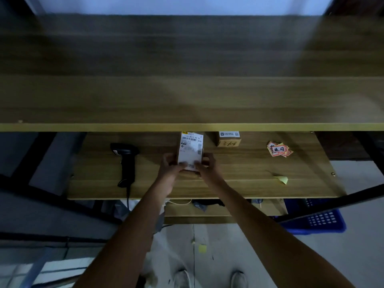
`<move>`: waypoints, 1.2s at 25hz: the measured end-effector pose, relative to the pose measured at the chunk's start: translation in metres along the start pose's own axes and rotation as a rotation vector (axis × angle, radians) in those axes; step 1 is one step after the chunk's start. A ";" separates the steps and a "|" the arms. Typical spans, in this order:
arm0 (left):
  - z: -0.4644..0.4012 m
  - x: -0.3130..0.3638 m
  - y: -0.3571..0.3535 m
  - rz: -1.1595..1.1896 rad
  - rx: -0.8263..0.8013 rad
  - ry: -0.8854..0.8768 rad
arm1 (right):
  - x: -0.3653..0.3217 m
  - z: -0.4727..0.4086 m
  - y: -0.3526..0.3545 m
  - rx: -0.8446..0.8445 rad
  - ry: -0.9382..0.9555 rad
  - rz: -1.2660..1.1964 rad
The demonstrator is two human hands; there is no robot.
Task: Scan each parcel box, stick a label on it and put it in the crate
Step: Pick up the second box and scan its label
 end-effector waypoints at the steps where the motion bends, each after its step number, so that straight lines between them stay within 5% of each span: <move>1: 0.007 0.003 0.006 0.021 -0.025 -0.006 | -0.003 0.005 -0.001 0.000 0.010 -0.051; 6: 0.038 0.011 0.019 0.022 -0.239 0.100 | -0.033 0.032 -0.011 -0.032 0.099 -0.037; 11: 0.056 0.032 0.068 0.071 -0.061 0.032 | -0.046 0.039 -0.034 -0.035 0.033 -0.163; 21: 0.086 0.054 0.205 0.168 0.150 -0.061 | -0.092 0.011 -0.191 -0.205 0.160 0.459; 30: 0.099 0.042 0.257 0.209 0.217 -0.069 | -0.074 -0.025 -0.245 -0.205 -0.089 0.347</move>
Point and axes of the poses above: each hand's wrist, its own z-axis away from the middle knuckle, its own y-axis out of the back of the hand, x = y × z, the point moved 7 cm from there along -z, towards the middle knuckle, and after that the axes turned 9 degrees about z, right-handed, at the moved point
